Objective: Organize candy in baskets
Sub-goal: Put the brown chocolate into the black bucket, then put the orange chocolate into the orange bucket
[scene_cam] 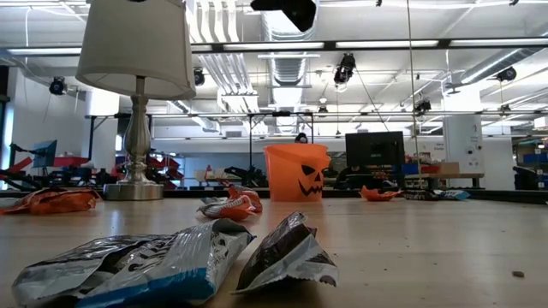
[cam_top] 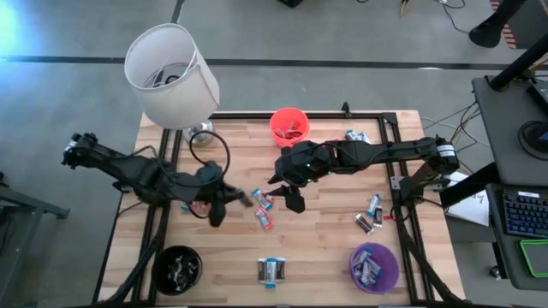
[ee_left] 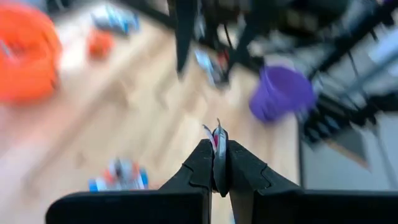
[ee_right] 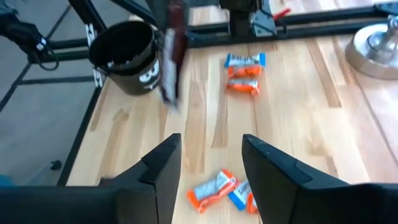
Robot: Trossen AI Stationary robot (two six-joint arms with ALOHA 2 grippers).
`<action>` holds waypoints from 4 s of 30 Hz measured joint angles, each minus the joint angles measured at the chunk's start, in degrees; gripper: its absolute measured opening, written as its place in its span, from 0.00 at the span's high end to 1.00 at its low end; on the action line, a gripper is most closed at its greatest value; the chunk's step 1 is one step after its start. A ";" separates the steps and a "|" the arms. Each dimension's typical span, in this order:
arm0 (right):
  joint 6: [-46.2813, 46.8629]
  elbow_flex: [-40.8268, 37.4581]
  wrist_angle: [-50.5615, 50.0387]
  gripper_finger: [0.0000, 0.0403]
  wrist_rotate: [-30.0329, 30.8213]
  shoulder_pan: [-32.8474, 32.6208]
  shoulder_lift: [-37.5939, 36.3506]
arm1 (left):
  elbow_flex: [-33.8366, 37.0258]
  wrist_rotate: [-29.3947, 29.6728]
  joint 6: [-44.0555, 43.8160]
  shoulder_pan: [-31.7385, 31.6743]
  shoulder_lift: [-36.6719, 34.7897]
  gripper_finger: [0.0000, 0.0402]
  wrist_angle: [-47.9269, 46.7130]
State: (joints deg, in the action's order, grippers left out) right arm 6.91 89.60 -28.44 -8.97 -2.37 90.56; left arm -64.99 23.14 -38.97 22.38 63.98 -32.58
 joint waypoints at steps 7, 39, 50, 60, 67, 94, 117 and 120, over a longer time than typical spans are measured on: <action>-0.35 0.00 -1.96 0.62 0.02 0.04 0.11 | 0.00 -18.70 -7.82 0.91 -2.75 0.99 -13.44; -2.44 -0.02 -5.59 0.63 0.09 2.32 0.17 | 0.00 -42.80 -34.09 15.07 -2.86 0.97 -25.92; -2.46 -0.02 -5.60 0.63 0.07 2.32 0.19 | 0.00 -46.57 -36.83 15.07 -2.75 0.80 -28.42; -2.46 -0.04 -5.62 0.62 0.66 2.32 0.20 | 0.00 -40.80 -34.22 15.10 -2.75 0.76 -30.17; 3.31 -0.89 -6.20 0.60 7.03 3.08 1.73 | 0.00 -18.68 -27.71 15.01 -2.75 0.76 -35.01; 38.78 -1.27 -7.65 0.59 4.02 -0.92 17.99 | 0.00 30.80 -20.08 13.33 -2.82 0.76 -39.49; 42.29 -0.74 4.21 0.59 -3.18 -2.40 25.87 | 0.00 34.84 -16.54 9.37 -3.29 0.76 -46.84; 42.63 -0.74 4.88 0.59 -3.08 -2.36 26.81 | 0.00 34.85 -15.65 9.37 -3.32 0.76 -46.83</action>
State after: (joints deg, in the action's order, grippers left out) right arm 49.54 88.86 -23.56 -12.05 -4.74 117.38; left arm -64.99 57.99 -54.62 31.75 60.66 -79.41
